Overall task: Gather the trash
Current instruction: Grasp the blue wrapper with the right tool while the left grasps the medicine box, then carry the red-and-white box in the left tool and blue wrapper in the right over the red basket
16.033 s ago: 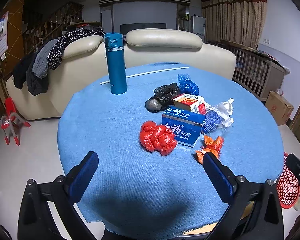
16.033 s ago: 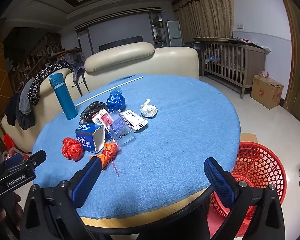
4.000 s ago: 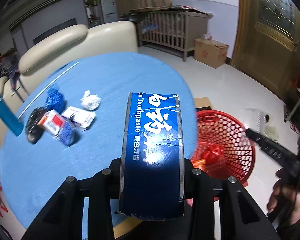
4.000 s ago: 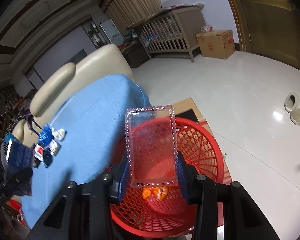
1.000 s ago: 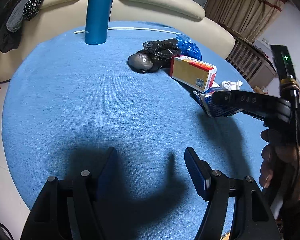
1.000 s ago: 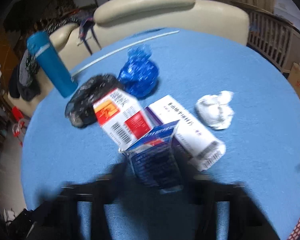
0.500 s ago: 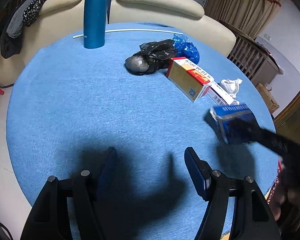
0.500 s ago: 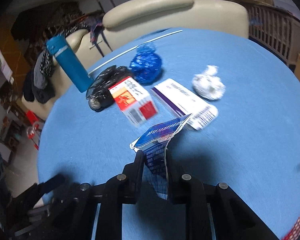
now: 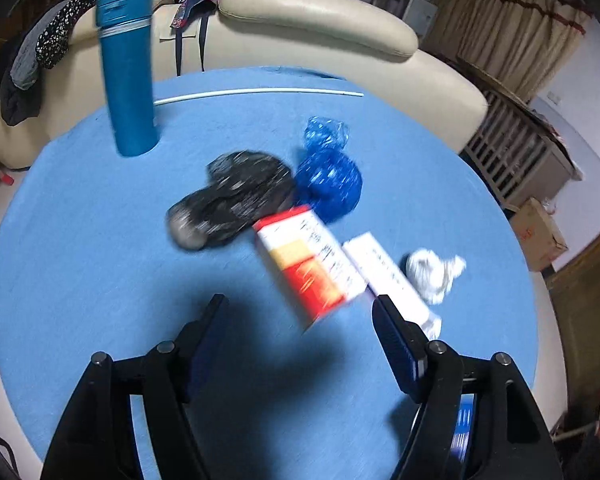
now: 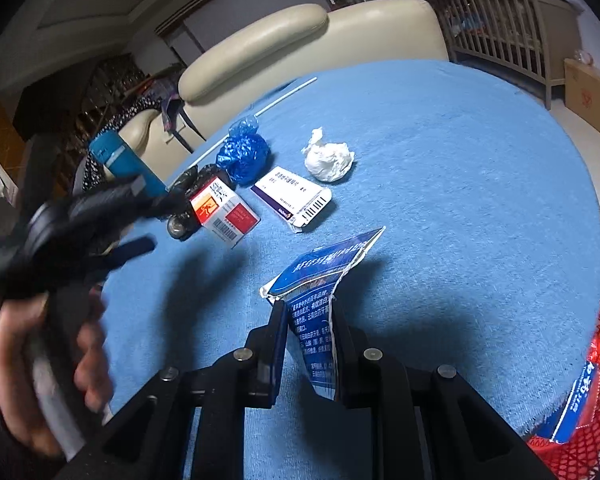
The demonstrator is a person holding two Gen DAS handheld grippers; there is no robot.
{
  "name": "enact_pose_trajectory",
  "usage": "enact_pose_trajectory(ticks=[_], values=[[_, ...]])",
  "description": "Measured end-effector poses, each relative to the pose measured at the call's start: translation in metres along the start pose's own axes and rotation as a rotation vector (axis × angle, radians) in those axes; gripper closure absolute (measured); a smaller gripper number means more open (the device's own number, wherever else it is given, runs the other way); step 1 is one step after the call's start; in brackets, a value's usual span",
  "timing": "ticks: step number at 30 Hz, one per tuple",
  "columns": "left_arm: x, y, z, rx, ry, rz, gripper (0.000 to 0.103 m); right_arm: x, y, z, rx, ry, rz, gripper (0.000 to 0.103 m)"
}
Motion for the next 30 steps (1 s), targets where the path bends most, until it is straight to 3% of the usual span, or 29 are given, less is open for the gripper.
enact_pose_trajectory(ticks=[6, 9, 10, 11, 17, 30], values=[[-0.005, 0.02, 0.052, 0.102, -0.066, 0.07, 0.029, 0.001, 0.01, -0.011, 0.008, 0.025, 0.031, 0.082], [-0.015, 0.017, 0.068, 0.107, -0.111, 0.108, 0.029, 0.0, 0.015, -0.015, 0.008, 0.03, 0.045, 0.082], [-0.018, 0.014, 0.071, 0.089, -0.118, 0.111, 0.042, 0.0, 0.016, -0.015, 0.007, 0.029, 0.048, 0.082], [-0.02, 0.012, 0.07, 0.074, -0.119, 0.119, 0.043, -0.001, 0.017, -0.017, 0.005, 0.031, 0.048, 0.082], [-0.032, -0.014, 0.029, 0.005, -0.09, 0.14, 0.048, -0.001, 0.017, -0.024, -0.006, 0.045, 0.045, 0.082], [-0.085, -0.052, -0.075, -0.018, -0.037, 0.193, 0.048, -0.022, -0.03, -0.027, -0.005, 0.016, -0.072, 0.081]])
Point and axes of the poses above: each gripper's, at about its wrist camera, not at the fingertips, and z roughly the way its jaws point, y to its right, x to its top, the point moved 4 cm from there along z, roughly the way its jaws point, and after that the axes turned 14 degrees about y, right-handed, at the moved point
